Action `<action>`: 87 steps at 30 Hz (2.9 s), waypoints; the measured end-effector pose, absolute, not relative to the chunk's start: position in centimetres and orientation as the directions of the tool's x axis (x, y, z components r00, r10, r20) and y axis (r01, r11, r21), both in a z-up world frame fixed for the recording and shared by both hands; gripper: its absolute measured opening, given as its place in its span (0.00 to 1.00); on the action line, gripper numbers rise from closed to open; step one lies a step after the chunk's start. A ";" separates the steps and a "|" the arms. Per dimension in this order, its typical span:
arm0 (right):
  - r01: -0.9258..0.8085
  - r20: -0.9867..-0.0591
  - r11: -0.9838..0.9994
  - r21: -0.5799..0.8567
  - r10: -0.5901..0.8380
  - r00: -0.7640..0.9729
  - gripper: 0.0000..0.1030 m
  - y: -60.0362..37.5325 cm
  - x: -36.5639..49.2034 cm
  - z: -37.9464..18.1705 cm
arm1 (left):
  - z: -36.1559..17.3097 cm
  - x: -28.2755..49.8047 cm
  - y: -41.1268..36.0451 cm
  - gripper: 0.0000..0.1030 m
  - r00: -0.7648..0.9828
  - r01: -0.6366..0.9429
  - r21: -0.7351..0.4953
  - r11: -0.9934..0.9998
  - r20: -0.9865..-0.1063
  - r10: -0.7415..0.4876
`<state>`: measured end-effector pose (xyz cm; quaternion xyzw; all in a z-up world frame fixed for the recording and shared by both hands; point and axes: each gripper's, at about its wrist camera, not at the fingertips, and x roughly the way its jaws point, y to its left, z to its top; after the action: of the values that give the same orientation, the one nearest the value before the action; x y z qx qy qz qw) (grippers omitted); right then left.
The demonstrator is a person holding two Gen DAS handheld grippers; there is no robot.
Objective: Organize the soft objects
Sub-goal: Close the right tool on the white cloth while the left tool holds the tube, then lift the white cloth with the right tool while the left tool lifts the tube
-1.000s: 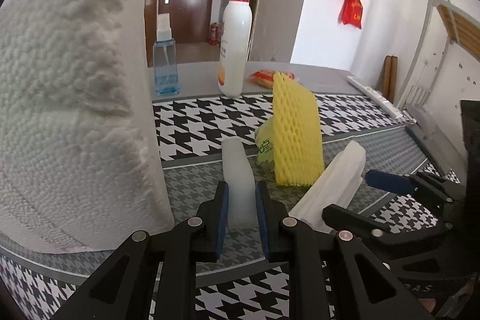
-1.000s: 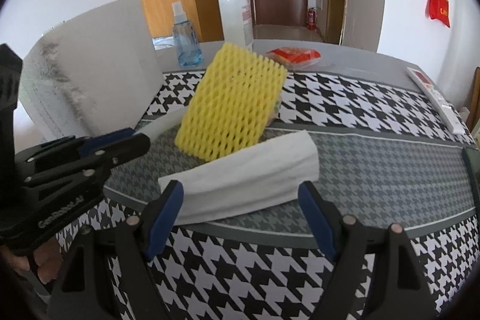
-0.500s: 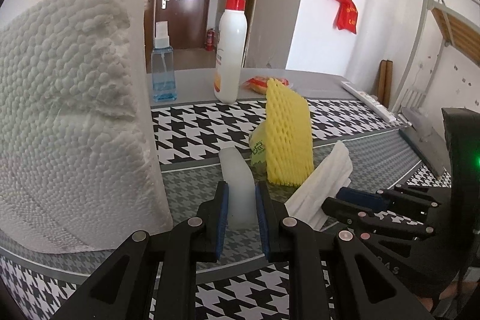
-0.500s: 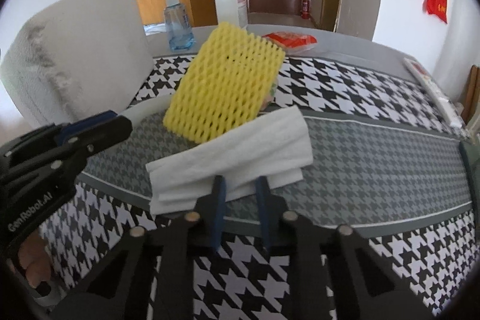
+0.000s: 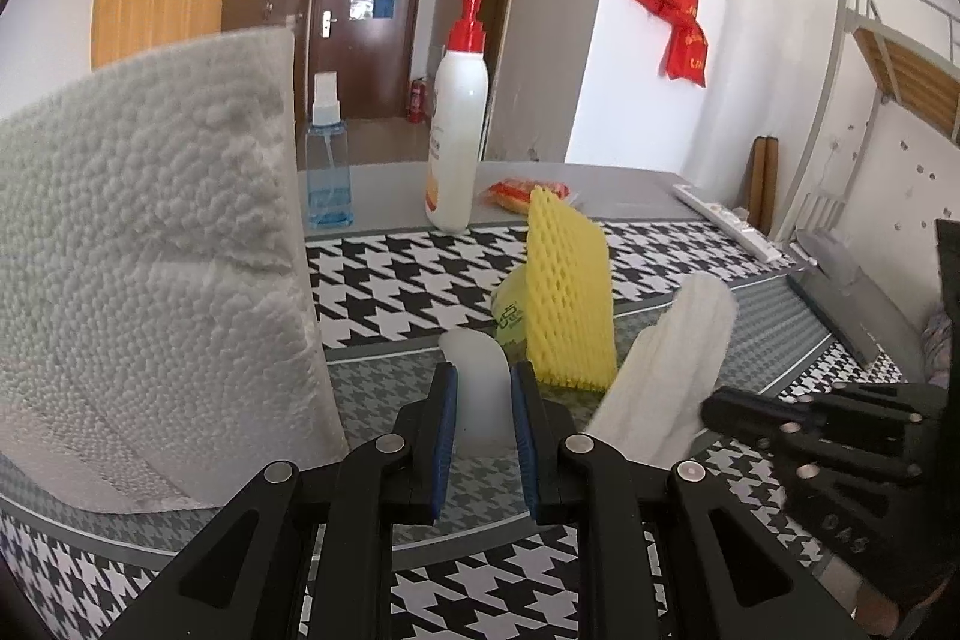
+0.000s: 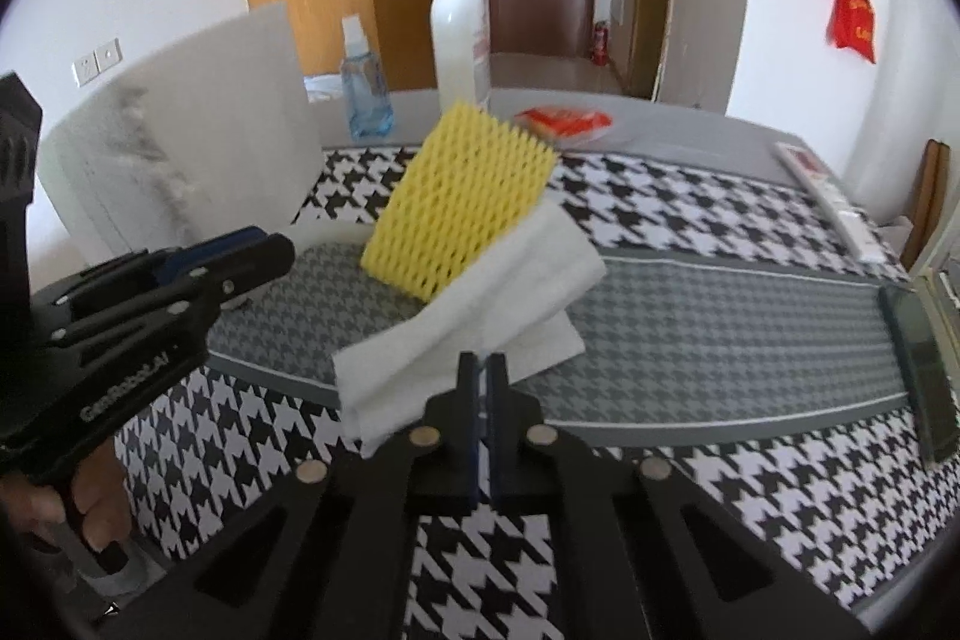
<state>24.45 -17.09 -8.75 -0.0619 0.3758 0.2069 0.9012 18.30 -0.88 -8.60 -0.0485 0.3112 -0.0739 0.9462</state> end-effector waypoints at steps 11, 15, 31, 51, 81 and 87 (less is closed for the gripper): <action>-0.384 -0.689 0.915 0.121 0.356 0.631 0.26 -18.3 23.8 -7.9 | -7.4 16.8 -0.5 0.19 0.816 0.121 -0.124 0.985 -0.552 -0.169; -0.389 -0.694 0.912 0.130 0.364 0.622 0.57 -17.3 24.0 -8.5 | -6.7 15.3 -0.5 0.19 0.830 0.127 -0.109 0.986 -0.533 -0.166; -0.377 -0.771 0.924 0.060 0.283 0.571 0.58 -14.8 26.2 -11.9 | -5.5 12.3 0.2 0.19 0.859 0.114 -0.105 0.988 -0.490 -0.151; -0.306 -0.764 0.950 0.069 0.247 0.596 0.09 -17.1 25.8 -11.1 | -5.3 11.4 0.5 0.19 0.866 0.129 -0.103 0.986 -0.473 -0.163; -0.361 -0.535 0.931 0.064 0.337 0.775 0.09 -19.4 18.9 -1.6 | -0.7 9.8 -0.6 0.19 0.915 0.179 -0.021 0.984 -0.364 -0.174; -0.369 -0.500 0.928 0.053 0.345 0.794 0.09 -19.5 18.4 -0.3 | 0.4 9.9 -0.8 0.19 0.927 0.172 -0.004 0.985 -0.339 -0.163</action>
<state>18.37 -19.46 -0.27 -0.0236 0.2595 0.1885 0.9469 9.88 -0.82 0.38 0.0130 0.1717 -0.0852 0.9814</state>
